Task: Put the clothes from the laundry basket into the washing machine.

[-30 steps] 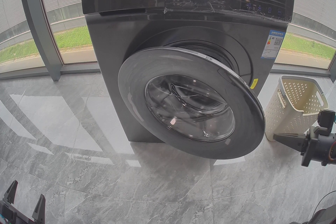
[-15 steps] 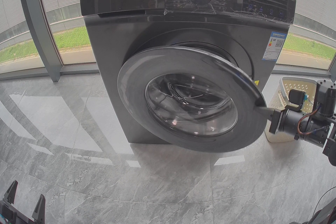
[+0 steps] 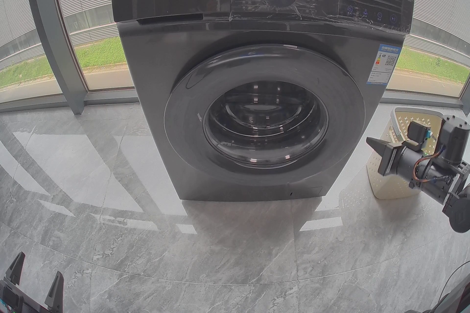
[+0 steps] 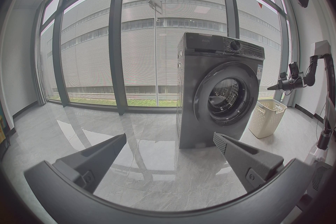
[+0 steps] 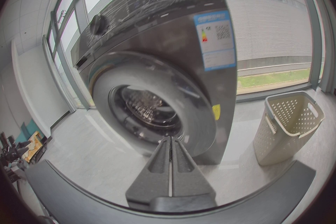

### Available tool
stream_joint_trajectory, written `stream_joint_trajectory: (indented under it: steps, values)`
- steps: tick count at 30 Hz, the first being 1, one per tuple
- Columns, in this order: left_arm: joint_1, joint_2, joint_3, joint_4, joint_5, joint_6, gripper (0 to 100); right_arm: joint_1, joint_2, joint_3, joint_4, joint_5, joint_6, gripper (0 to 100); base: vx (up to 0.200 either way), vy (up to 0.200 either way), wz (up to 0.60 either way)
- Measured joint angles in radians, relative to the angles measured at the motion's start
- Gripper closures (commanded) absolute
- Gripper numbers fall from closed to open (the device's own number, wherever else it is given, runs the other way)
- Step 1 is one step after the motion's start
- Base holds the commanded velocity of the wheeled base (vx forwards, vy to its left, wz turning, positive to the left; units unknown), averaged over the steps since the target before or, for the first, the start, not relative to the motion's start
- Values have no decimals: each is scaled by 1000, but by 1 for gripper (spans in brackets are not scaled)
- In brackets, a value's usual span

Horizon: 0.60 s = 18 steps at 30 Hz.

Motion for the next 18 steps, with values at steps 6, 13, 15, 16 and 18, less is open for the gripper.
stream_joint_trajectory:
  steps: [6,13,15,16,18]
  values:
    - [0,0,0,0,0,-3,0,70,-19,92,-3,10,1,100,0,-67,0]
    - [0,0,0,0,0,-5,0,164,-53,175,-3,38,1,100,0,-114,0]
    - [-1,0,0,0,0,-4,0,182,-58,183,-3,40,3,100,0,0,0]
    - [-1,0,0,0,0,-4,0,187,-60,186,-3,41,4,100,0,0,0]
    - [0,0,0,0,0,-3,0,198,-63,191,-3,43,6,100,0,0,0]
